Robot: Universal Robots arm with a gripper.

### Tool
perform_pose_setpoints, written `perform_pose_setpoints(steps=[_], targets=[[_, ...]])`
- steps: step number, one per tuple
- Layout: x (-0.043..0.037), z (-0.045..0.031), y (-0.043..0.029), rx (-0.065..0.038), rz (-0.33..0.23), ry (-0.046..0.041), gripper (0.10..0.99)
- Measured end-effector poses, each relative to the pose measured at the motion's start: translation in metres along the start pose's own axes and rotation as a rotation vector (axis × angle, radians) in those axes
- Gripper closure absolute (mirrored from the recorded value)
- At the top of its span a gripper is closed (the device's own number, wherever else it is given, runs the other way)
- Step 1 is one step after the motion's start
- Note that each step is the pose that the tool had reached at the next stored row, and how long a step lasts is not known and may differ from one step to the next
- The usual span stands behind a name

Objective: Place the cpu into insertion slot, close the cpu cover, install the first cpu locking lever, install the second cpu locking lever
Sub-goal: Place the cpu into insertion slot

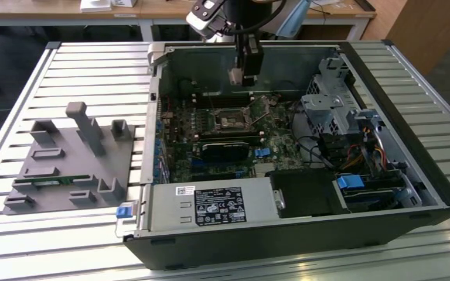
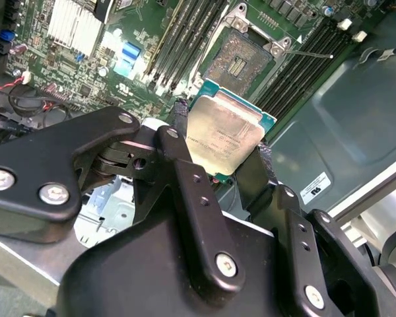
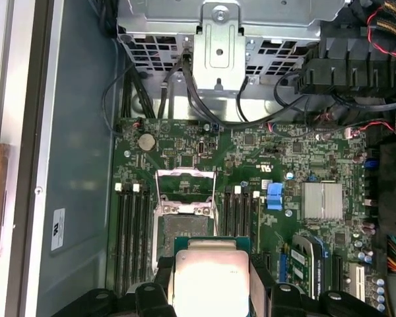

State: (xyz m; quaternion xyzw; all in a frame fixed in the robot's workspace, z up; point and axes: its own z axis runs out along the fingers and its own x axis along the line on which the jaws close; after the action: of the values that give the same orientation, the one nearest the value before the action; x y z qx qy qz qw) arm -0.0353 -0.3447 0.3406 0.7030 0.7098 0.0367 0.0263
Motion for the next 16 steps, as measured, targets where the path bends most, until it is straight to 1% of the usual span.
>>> perform_pose_setpoints(steps=[16], targets=[[-0.0001, 0.0065, -0.0006, 0.000, 0.000, 0.0000, 0.549]])
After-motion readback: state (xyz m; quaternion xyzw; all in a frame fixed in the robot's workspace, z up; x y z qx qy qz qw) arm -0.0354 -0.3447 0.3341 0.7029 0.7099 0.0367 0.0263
